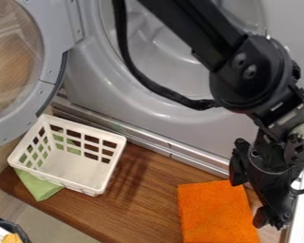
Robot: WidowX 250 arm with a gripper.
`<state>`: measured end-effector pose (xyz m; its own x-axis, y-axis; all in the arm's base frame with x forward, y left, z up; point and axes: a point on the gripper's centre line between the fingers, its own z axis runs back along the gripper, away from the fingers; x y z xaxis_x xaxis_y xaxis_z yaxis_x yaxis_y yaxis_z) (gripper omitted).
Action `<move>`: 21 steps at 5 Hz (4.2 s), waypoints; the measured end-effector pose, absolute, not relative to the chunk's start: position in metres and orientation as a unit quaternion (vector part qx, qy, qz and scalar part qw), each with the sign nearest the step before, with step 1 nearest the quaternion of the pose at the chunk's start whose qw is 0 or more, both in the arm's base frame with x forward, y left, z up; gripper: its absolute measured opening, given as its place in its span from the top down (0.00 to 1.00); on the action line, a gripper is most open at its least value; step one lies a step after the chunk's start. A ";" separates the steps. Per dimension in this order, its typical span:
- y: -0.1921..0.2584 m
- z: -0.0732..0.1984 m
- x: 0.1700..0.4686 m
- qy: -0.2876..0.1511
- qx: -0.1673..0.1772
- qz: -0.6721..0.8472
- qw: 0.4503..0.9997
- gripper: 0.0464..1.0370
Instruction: Deplacer le panier á droite de l´éponge
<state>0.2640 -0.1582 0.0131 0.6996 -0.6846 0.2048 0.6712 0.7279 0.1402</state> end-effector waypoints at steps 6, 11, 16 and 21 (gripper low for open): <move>-0.086 0.023 0.248 -0.137 0.006 -0.223 0.965 0.04; 0.015 0.011 0.228 -0.069 0.039 -0.050 0.996 0.04; 0.048 -0.041 0.251 -0.030 0.069 0.007 0.997 0.04; 0.031 -0.045 0.260 -0.023 0.093 -0.017 0.995 0.92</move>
